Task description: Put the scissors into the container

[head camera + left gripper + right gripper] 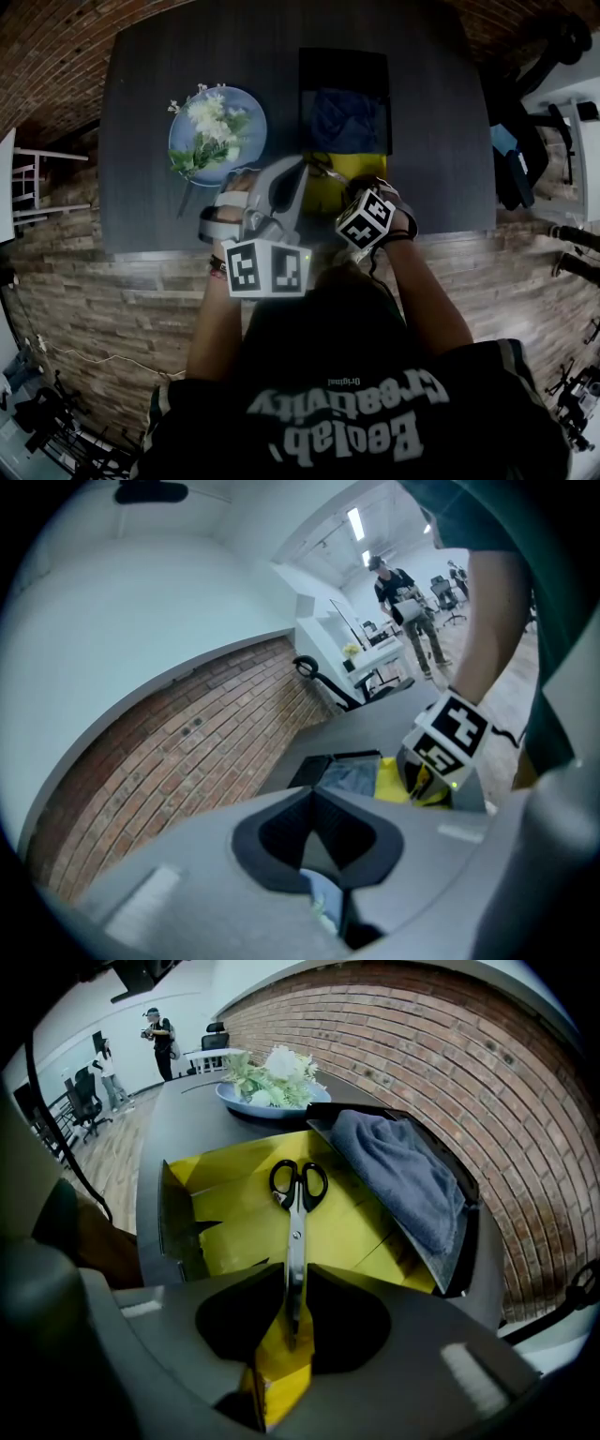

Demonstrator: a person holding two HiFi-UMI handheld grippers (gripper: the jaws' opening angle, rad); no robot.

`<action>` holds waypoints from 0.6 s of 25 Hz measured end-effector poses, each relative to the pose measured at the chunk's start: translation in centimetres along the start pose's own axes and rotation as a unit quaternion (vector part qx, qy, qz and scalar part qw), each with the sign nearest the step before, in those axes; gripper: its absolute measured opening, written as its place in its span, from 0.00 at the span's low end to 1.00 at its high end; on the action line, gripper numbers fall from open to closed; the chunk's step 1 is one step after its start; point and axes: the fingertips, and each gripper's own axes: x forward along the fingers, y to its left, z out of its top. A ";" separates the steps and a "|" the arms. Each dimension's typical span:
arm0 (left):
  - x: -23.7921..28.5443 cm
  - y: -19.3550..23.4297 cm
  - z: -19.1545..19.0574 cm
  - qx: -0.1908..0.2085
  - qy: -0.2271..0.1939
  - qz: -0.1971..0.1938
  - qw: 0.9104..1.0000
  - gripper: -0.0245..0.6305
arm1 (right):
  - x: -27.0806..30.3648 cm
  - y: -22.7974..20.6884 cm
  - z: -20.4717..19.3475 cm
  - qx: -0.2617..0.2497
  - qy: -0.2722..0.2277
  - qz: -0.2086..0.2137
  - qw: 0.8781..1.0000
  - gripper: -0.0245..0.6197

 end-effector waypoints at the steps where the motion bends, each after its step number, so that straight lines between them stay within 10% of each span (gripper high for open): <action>1: 0.0 0.0 0.0 -0.001 0.000 0.001 1.000 0.04 | 0.0 0.0 0.0 0.002 -0.001 0.000 1.000 0.17; 15: 0.0 -0.4 0.4 0.001 0.005 0.003 1.000 0.04 | -0.7 -0.3 0.5 -0.020 -0.021 -0.009 1.000 0.23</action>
